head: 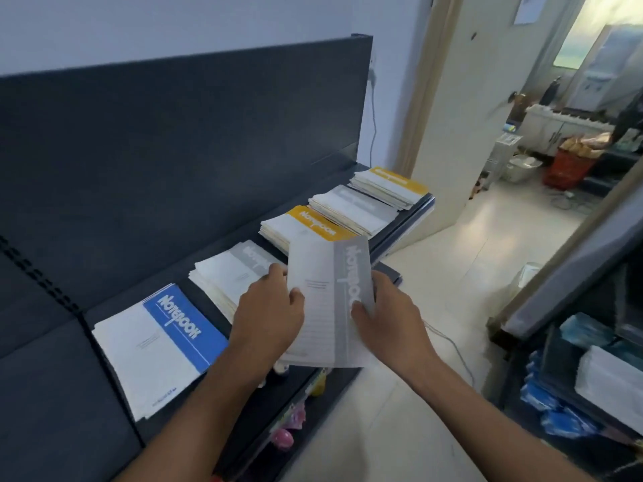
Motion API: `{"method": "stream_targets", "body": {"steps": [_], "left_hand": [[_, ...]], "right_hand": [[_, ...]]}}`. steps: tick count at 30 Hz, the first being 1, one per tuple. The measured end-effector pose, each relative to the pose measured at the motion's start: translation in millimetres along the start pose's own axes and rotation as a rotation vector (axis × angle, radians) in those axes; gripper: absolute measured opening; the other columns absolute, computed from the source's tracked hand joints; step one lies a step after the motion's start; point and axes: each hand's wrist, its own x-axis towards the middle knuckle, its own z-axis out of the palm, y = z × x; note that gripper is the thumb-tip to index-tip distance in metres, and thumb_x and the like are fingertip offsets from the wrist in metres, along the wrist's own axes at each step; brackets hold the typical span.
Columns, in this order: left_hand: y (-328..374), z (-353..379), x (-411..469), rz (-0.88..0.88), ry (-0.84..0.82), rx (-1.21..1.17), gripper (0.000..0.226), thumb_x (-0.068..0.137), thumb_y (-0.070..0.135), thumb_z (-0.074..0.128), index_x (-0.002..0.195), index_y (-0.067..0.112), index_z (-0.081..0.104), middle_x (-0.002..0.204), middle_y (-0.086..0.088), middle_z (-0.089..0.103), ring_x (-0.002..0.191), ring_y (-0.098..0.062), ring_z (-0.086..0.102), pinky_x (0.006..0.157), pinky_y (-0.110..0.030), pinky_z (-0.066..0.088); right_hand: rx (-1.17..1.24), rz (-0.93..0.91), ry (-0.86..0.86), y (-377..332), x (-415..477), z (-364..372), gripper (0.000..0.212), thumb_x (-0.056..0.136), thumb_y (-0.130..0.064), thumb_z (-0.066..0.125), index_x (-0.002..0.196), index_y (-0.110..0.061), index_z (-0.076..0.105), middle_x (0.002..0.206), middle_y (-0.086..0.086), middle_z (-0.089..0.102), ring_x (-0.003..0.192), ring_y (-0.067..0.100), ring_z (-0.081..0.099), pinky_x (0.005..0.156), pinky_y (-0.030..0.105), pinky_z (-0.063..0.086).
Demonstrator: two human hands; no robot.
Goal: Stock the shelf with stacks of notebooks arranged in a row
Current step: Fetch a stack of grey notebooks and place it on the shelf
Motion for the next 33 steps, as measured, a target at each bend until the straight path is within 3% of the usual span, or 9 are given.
{"method": "stream_targets", "body": {"steps": [6,10,13,16,21,25,29,33], "left_hand": [[-7,7,30,-0.065,0.115,-0.046,0.025,0.098,0.03,0.05,0.121,0.02,0.05,0.112,0.0,0.059,0.097,-0.02,0.057,0.08,-0.035,0.046],[-20,8,57,-0.16,0.123,-0.055,0.022,0.097,0.031,0.05,0.115,0.019,0.045,0.104,0.0,0.061,0.09,-0.02,0.058,0.071,-0.034,0.045],[-31,4,73,-0.283,0.124,-0.06,0.024,0.096,0.03,0.05,0.115,0.018,0.043,0.098,0.0,0.061,0.08,-0.015,0.056,0.063,-0.031,0.041],[-47,0,86,-0.37,0.162,-0.016,0.023,0.096,0.03,0.05,0.113,0.016,0.042,0.091,0.002,0.059,0.07,-0.009,0.05,0.055,-0.028,0.037],[-72,0,87,-0.482,0.176,0.06,0.027,0.096,0.03,0.055,0.109,0.009,0.045,0.081,-0.003,0.057,0.073,-0.021,0.056,0.058,-0.031,0.042],[-78,5,87,-0.564,0.143,0.114,0.029,0.097,0.029,0.056,0.112,0.006,0.046,0.081,-0.002,0.051,0.071,-0.02,0.053,0.058,-0.028,0.042],[-76,7,91,-0.6,0.153,0.153,0.024,0.097,0.027,0.055,0.102,0.01,0.039,0.073,0.003,0.045,0.069,-0.019,0.052,0.05,-0.026,0.034],[-73,5,90,-0.661,0.154,0.201,0.024,0.096,0.029,0.053,0.101,0.012,0.038,0.086,-0.001,0.05,0.077,-0.023,0.053,0.061,-0.033,0.041]], "right_hand": [[-0.005,-0.101,-0.055,-4,55,14,0.045,0.095,-0.02,0.052,0.139,-0.022,0.044,0.129,0.001,0.053,0.109,0.027,0.057,0.083,0.038,0.045],[-0.041,-0.181,-0.092,-12,95,30,0.047,0.095,-0.02,0.052,0.141,-0.023,0.04,0.128,0.0,0.045,0.109,0.028,0.056,0.079,0.037,0.04],[-0.087,-0.199,-0.169,-25,124,46,0.05,0.095,-0.023,0.051,0.144,-0.025,0.038,0.128,-0.002,0.044,0.106,0.027,0.056,0.081,0.039,0.042],[-0.117,-0.26,-0.238,-40,152,64,0.053,0.094,-0.022,0.051,0.145,-0.024,0.038,0.13,0.0,0.043,0.097,0.024,0.056,0.075,0.037,0.045],[-0.187,-0.34,-0.373,-57,179,99,0.056,0.094,-0.025,0.056,0.147,-0.02,0.038,0.127,0.003,0.044,0.095,0.025,0.058,0.077,0.037,0.05],[-0.236,-0.377,-0.462,-58,188,118,0.049,0.093,-0.026,0.056,0.14,-0.018,0.042,0.119,0.003,0.047,0.092,0.022,0.053,0.074,0.033,0.045],[-0.25,-0.424,-0.516,-56,200,128,0.041,0.093,-0.026,0.057,0.132,-0.015,0.048,0.117,0.005,0.052,0.098,0.024,0.058,0.074,0.03,0.044],[-0.274,-0.487,-0.572,-56,206,134,0.03,0.092,-0.027,0.057,0.118,-0.013,0.054,0.119,0.006,0.053,0.1,0.026,0.059,0.079,0.032,0.049]]}}
